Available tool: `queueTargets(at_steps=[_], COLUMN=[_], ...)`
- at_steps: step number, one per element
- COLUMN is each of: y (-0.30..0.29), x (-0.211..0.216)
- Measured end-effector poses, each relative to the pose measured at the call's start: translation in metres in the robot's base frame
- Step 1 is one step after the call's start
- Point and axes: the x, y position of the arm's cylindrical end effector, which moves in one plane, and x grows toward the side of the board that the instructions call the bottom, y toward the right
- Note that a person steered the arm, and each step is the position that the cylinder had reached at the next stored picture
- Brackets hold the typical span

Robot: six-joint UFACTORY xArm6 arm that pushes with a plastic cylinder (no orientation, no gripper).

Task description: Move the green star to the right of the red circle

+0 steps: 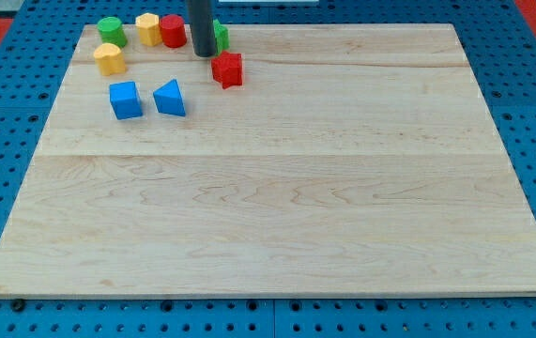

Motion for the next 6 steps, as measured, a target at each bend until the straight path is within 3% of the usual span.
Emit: queueTargets(at_steps=[2, 4, 6], y=[0.073, 0.058, 0.016], x=[-0.023, -0.051, -0.049])
